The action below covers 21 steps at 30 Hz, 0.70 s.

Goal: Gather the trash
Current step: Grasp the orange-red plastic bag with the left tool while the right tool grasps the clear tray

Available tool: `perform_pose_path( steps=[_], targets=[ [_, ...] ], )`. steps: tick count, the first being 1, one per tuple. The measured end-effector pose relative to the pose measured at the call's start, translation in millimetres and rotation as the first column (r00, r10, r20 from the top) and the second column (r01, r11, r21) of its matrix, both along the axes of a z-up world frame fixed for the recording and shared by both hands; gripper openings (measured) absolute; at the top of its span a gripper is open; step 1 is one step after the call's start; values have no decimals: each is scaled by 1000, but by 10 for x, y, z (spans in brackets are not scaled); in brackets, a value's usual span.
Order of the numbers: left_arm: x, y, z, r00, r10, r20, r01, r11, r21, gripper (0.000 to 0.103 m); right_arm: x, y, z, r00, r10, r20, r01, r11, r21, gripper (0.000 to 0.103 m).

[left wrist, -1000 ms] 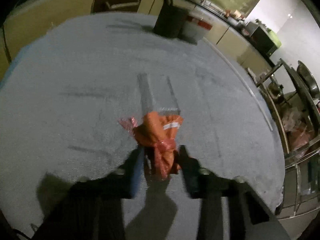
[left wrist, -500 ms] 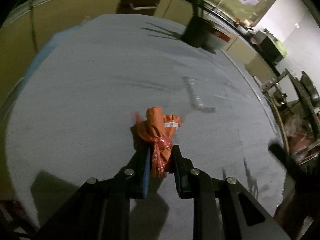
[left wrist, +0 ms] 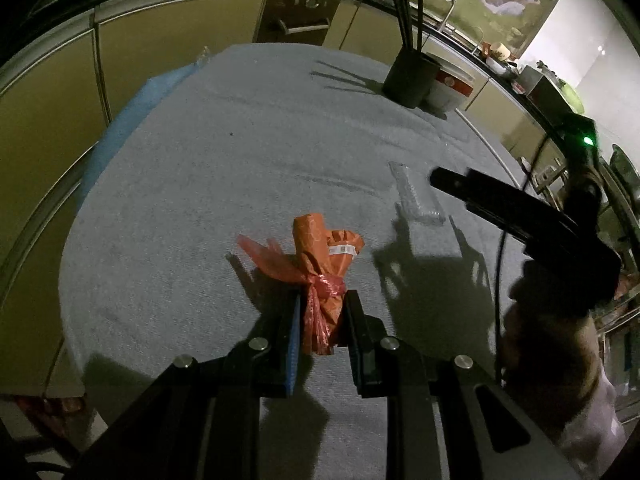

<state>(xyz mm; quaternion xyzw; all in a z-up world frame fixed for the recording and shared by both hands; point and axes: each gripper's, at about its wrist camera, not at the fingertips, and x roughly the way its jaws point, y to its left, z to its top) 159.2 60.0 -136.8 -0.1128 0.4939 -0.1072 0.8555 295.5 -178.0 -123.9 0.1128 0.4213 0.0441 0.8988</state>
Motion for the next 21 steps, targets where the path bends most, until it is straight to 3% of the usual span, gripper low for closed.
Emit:
perform_pose_path(
  steps=[8,12,17,21],
  targets=[
    [10,-51,-17,1000,-3,-7,4,1000,11,22,125,72,-69,999,-22,-34,24,999,35,70],
    [-7,-64,-15,1000,1,-6,-1,1000,14,22,174,140,-51,999,-8,-40,7,1000,-16,70],
    [-18,-69,6,1000,1,-5,-1,1000,20,22,240,55,-126,997,-23,-78,24,1000,10,70],
    [-5,-100,22,1000,2,4,-2,1000,29,22,102,-132,-92,997,-71,-34,72,996,52,70]
  ],
)
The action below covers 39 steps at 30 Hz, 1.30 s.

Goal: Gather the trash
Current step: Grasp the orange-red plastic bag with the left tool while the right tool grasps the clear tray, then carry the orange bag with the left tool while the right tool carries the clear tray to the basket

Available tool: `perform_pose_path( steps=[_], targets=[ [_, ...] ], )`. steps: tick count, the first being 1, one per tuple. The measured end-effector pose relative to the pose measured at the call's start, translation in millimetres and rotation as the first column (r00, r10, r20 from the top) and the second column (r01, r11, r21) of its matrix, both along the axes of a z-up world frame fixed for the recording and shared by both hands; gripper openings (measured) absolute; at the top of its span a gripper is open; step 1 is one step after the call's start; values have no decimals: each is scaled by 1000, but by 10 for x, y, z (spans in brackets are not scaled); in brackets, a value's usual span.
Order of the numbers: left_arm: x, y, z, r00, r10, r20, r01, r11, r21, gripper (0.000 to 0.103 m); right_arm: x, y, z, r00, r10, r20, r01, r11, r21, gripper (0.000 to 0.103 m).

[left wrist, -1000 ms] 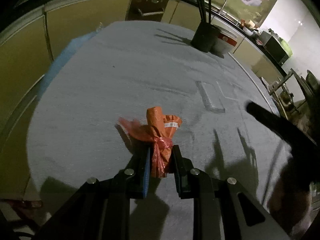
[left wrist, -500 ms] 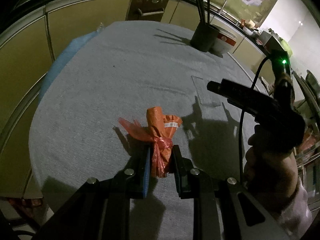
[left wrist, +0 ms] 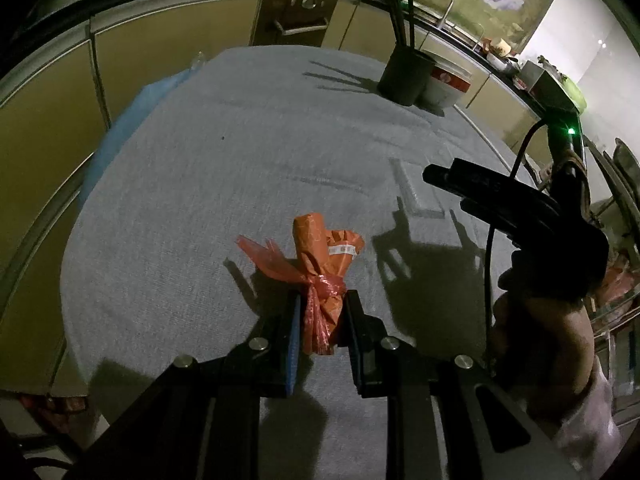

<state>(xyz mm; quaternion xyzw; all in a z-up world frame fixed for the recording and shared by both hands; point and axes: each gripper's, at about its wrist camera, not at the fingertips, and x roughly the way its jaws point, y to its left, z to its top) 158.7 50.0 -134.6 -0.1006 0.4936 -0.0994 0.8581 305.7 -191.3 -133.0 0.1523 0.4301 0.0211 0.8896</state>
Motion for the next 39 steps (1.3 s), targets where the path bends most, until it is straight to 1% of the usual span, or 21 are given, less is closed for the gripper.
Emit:
perform_pose_path(
  steps=[3,5,10,11,12,14,16,18,23,28,34,36,39],
  targets=[
    [-4,-58,3,1000,-9,-2,9,1000,4,22,41,-15,3,1000,5,-17,-5,1000,3,71],
    [-14,-87,13,1000,-15,0,15,1000,10,22,66,-1,24,1000,5,-10,-5,1000,5,71],
    [-48,-141,60,1000,-18,3,18,1000,22,22,158,120,-32,1000,8,-20,-9,998,-63,70],
    [-45,-150,63,1000,-18,1,18,1000,23,22,150,128,-46,1000,12,-15,-13,998,-69,69],
    [-52,-159,71,1000,-19,2,19,1000,25,22,138,127,-58,1000,13,-10,-14,996,-83,55],
    [-79,-194,98,1000,-24,8,24,999,34,22,68,70,-44,1000,2,3,-2,997,-75,55],
    [-105,-222,120,1000,-30,9,29,999,32,22,-40,-35,-2,1000,-4,26,5,999,-40,55],
    [-144,-274,150,999,-41,14,41,999,34,22,-168,-126,50,999,-3,45,4,1000,-26,55],
    [-304,-492,228,996,-89,29,88,995,45,22,-651,-483,161,997,-9,75,11,1000,-19,55],
    [-556,-781,277,987,-155,47,151,986,76,22,-1346,-870,213,996,-33,82,33,999,10,56],
    [-882,-1093,363,973,-212,88,198,970,143,22,-2107,-1030,300,992,-33,121,31,999,16,56],
    [-972,-1174,392,969,-226,104,207,964,166,22,-2296,-1051,316,991,-39,132,36,999,23,56],
    [-1109,-1276,444,960,-247,131,218,955,203,22,-2563,-1078,318,988,-39,147,38,999,9,56]
  ],
)
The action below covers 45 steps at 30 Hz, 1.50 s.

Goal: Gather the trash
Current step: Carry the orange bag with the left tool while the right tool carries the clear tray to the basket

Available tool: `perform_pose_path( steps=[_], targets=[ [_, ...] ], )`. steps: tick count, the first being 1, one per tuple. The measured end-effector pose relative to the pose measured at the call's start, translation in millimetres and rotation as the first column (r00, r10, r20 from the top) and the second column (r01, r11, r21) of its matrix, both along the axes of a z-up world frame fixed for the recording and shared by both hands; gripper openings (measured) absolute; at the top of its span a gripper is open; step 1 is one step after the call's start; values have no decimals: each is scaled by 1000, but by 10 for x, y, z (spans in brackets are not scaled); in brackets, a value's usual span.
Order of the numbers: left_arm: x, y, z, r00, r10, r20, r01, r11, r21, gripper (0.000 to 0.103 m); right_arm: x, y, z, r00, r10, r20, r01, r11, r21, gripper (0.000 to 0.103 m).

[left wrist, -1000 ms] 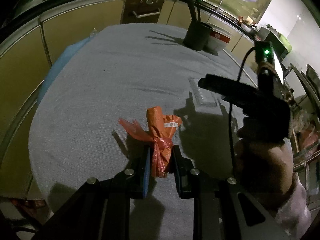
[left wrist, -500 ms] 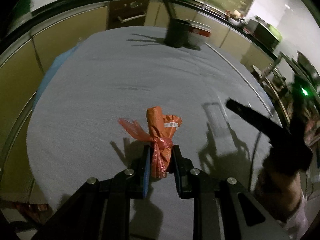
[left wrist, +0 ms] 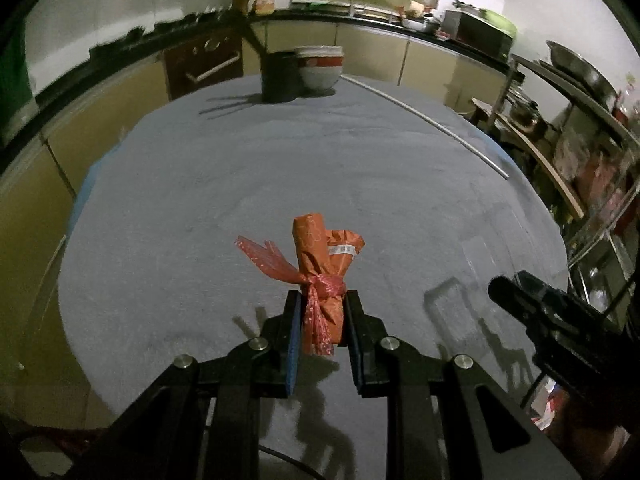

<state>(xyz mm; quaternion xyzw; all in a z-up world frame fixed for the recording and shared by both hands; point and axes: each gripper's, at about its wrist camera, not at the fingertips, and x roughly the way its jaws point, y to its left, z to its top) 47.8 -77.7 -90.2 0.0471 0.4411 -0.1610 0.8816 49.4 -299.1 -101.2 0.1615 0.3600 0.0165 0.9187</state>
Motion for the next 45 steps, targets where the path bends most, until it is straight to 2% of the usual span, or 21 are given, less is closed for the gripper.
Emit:
perform_pose_path(
  steps=[4,14,31,45],
  targets=[
    [-150,-113,52,999,-18,44,16,999,43,22,-316,-95,-6,1000,-21,15,21,1000,16,56],
    [-324,-206,174,993,-46,106,36,995,90,22,-616,-135,90,998,-38,59,36,999,30,56],
    [-470,-353,225,989,-82,121,66,989,132,22,-931,-180,135,995,-50,84,48,998,30,55],
    [-838,-664,295,972,-164,171,130,973,191,22,-1419,-444,153,986,-122,117,116,991,61,55]
  ],
)
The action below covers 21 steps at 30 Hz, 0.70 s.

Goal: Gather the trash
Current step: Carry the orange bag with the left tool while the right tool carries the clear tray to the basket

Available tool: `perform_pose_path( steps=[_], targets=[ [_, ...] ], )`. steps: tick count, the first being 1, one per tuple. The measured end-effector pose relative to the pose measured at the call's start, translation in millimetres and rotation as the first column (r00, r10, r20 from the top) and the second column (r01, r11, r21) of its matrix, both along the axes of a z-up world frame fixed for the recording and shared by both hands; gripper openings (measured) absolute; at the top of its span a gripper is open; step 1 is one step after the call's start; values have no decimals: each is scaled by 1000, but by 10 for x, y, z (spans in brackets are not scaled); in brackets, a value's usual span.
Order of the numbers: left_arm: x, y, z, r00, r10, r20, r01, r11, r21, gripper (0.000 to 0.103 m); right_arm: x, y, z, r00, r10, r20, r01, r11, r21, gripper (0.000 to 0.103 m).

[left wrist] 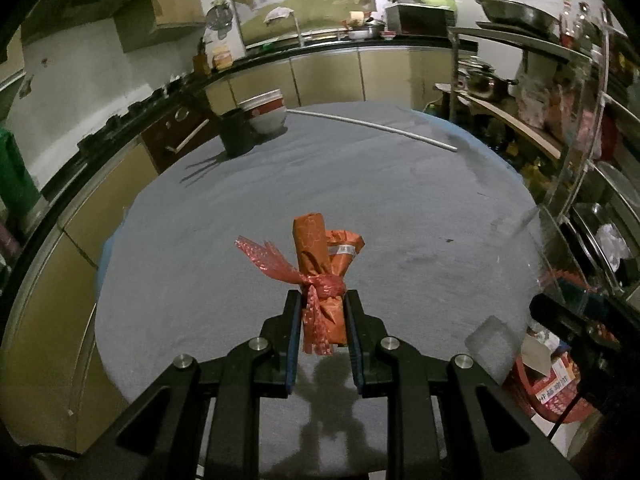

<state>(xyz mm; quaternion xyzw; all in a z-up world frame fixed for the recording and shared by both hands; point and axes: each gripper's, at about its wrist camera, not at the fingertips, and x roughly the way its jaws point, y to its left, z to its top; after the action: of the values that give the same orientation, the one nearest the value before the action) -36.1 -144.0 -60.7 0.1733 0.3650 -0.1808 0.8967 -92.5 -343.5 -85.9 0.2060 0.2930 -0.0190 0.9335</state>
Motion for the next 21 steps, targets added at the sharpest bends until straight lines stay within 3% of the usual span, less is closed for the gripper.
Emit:
perform_pose_path(
  steps=[21],
  targets=[
    [-337,-419,13,993,-111,26,110,993,50,22,-578,-399,-64,993,-118,16,117,992,56,56]
  ],
)
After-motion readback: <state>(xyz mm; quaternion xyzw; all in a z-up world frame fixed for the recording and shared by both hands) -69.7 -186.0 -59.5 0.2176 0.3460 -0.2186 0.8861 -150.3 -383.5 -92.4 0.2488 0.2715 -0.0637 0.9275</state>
